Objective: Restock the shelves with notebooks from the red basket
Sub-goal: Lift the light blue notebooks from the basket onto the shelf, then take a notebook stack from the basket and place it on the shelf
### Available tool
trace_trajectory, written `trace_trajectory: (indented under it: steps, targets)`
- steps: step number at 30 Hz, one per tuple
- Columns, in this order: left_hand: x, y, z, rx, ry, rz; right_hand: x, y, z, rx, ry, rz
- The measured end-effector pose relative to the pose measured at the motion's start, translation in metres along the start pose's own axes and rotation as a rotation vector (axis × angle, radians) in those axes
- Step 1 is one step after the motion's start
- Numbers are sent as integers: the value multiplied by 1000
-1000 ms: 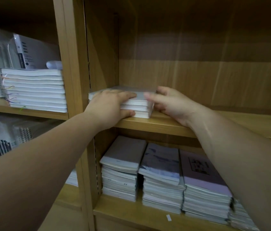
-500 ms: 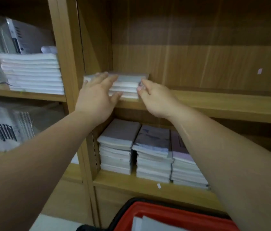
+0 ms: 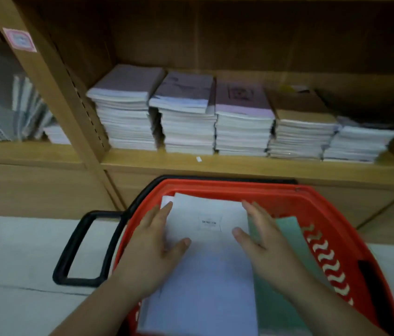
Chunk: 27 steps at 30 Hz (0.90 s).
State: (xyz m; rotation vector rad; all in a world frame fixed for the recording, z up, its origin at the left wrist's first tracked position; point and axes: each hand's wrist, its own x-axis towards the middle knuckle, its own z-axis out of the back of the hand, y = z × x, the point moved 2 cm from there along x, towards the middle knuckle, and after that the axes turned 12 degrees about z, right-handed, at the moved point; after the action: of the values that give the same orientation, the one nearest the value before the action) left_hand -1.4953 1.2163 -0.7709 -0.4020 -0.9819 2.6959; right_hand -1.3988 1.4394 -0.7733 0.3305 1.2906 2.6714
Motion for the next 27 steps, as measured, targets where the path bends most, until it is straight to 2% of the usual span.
trace_trajectory:
  steps: [6, 13, 20, 27]
  targets:
    - [-4, 30, -32, 63, 150, 161, -33, -32, -25, 268, 84, -251]
    - [-7, 31, -36, -88, 140, 165, -40, -31, -44, 329, 16, -173]
    - [-15, 31, -32, -423, 140, 205, -41, -32, -51, 456, -12, -224]
    - [-22, 25, -37, -524, 161, 163, -42, -33, -50, 539, -92, -275]
